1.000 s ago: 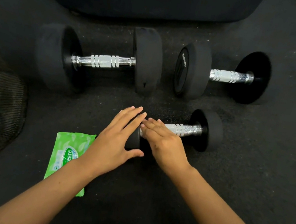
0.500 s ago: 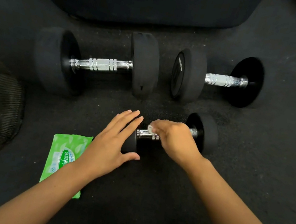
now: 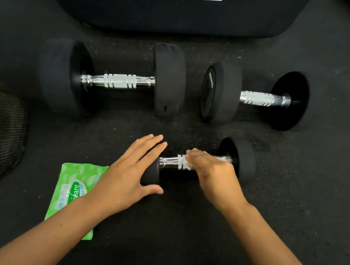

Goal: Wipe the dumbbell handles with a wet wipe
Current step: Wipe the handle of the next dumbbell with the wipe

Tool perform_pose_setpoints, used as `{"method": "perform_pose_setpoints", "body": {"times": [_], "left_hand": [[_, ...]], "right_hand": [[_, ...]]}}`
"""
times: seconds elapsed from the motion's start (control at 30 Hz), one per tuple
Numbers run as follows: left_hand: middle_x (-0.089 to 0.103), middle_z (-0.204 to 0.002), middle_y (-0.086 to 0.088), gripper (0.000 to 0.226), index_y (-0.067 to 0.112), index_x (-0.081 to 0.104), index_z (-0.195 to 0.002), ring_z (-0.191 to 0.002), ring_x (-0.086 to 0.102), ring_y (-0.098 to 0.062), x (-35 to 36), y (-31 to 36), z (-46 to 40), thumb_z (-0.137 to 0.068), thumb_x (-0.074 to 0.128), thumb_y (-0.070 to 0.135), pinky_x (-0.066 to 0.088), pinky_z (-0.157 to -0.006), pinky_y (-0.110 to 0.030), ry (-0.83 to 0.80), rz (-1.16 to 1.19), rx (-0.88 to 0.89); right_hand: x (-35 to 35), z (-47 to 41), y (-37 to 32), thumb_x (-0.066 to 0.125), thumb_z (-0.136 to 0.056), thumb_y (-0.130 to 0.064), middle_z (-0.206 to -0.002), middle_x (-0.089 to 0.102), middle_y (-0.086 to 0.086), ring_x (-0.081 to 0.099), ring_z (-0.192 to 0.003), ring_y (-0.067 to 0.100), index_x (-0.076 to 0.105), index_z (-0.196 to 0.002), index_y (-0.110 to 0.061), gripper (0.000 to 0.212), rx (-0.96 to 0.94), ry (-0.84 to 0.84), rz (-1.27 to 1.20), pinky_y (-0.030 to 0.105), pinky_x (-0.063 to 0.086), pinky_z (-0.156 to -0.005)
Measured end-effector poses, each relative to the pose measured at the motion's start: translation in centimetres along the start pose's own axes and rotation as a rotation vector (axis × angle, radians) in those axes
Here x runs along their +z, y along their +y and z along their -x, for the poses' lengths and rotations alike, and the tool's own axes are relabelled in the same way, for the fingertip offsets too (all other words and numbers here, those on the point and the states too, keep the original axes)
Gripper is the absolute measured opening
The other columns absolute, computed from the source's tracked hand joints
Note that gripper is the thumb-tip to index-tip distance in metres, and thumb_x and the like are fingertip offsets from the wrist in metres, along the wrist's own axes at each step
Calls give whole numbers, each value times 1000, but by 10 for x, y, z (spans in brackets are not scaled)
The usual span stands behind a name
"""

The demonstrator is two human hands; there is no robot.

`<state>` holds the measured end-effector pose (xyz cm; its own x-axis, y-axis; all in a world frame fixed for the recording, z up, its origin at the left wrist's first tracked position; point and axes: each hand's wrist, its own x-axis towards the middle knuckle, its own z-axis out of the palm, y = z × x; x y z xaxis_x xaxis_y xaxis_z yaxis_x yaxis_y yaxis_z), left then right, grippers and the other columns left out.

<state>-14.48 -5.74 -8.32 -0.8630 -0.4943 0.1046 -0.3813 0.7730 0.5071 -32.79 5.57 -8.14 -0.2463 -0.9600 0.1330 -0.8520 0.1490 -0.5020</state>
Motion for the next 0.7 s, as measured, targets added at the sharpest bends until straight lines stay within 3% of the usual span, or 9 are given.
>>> {"method": "perform_pose_setpoints", "body": {"times": [0.13, 0.2, 0.3, 0.37, 0.47, 0.57, 0.7], "left_hand": [[25, -151, 4, 97, 17, 29, -145, -141, 15, -12, 3, 2, 1, -65, 79, 39, 7, -115, -23, 9, -2, -5], [24, -152, 6, 97, 19, 28, -145, -142, 13, -11, 2, 0, -1, -65, 79, 41, 8, -115, -24, 2, 5, -17], [22, -153, 8, 97, 21, 25, -145, -142, 12, -9, 2, -1, 0, -67, 76, 45, 16, -114, -29, -4, -5, -11], [21, -153, 9, 93, 21, 26, -145, -142, 10, -8, 2, -1, 1, -69, 67, 56, 17, -114, -31, -5, -14, -4], [22, -152, 12, 90, 22, 32, -143, -142, 10, -5, -1, 6, -5, -71, 49, 72, 8, -116, -27, 15, 66, -43], [37, -145, 11, 72, 21, 48, -134, -139, 22, -3, -4, 27, -18, -75, 52, 62, 14, -115, -29, 99, 226, -24], [57, -127, 6, 44, 18, 64, -116, -126, 45, -5, 1, 54, -36, -78, 63, 40, 32, -109, -32, 200, 344, 33]], "right_hand": [[1, -14, 1, 53, -82, -11, -89, 68, 5, 66, -80, 25, 68, -91, -12, 18, 83, -11, 44, 40, 55, -70], [11, -13, -9, 58, -81, -6, -93, 67, 6, 65, -86, 25, 66, -96, -12, 18, 73, 11, 78, 39, 55, -75], [11, 6, -4, 65, -71, 15, -117, 64, 11, 59, -112, 26, 63, -114, -4, 47, -30, 15, 48, 39, 44, -98], [1, 11, 5, 65, -70, 17, -118, 63, 11, 58, -113, 24, 65, -111, -5, 47, -92, 34, 30, 37, 46, -97], [-11, 13, 4, 64, -78, 4, -112, 59, 8, 53, -106, 18, 71, -101, -10, 28, -68, 148, -9, 23, 46, -85], [-17, 20, -3, 65, -79, 1, -102, 48, -1, 44, -92, 14, 70, -99, -16, 27, -51, 244, -13, 17, 37, -73], [-21, 21, -13, 64, -82, -4, -94, 56, -2, 52, -84, 13, 57, -102, -16, 24, -17, 376, -178, 22, 44, -73]]}}
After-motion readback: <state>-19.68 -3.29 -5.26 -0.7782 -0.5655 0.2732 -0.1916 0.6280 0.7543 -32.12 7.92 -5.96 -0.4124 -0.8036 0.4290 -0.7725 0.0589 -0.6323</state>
